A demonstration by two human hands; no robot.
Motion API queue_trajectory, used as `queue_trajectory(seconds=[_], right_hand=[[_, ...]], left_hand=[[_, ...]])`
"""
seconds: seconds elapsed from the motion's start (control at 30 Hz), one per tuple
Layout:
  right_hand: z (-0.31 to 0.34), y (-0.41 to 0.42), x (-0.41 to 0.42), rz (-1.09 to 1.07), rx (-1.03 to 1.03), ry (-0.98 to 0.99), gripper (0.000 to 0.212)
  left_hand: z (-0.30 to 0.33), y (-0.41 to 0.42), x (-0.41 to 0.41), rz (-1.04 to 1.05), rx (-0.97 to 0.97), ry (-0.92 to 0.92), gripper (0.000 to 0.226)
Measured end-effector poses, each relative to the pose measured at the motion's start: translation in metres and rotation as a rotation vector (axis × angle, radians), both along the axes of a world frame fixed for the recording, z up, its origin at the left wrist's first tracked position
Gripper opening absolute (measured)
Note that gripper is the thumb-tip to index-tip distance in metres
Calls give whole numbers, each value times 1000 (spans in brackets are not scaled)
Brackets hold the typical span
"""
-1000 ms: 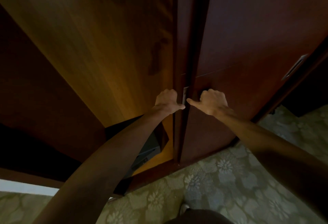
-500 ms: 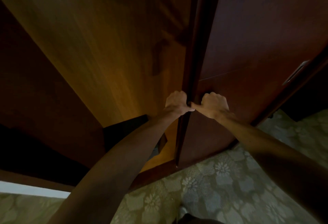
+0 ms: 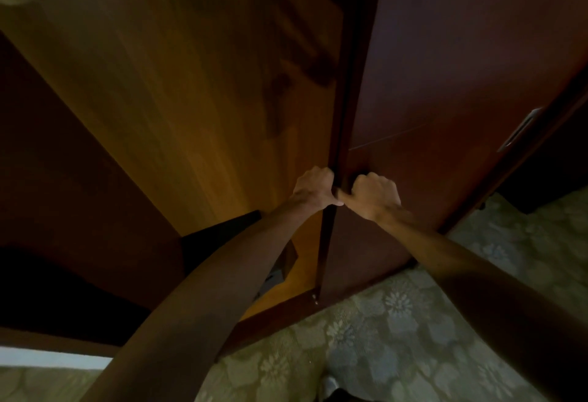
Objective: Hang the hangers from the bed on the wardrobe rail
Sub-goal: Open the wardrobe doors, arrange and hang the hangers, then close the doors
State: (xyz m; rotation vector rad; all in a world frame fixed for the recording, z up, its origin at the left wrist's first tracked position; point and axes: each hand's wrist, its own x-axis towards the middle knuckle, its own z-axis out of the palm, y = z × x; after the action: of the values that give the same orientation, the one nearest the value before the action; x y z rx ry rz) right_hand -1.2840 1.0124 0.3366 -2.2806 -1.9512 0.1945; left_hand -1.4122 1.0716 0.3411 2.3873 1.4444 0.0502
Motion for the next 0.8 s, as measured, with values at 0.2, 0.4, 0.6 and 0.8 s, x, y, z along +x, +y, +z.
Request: queue_trajectory(seconds=[0.2,0.4,0.6,0.8], right_hand=[[19,7,-20,40,26,40,36],[108,12,-63,193,281,192,43],[234,20,-97,299,654,365,15],[338,43,-130,272,1028,496,28]], left_hand=[[36,3,-21,-42,32,92,16],[126,1,-73,83,248,9,5],[243,-20,-138,334,680,-287,17],[345,-7,-181,540,775,-741,20]])
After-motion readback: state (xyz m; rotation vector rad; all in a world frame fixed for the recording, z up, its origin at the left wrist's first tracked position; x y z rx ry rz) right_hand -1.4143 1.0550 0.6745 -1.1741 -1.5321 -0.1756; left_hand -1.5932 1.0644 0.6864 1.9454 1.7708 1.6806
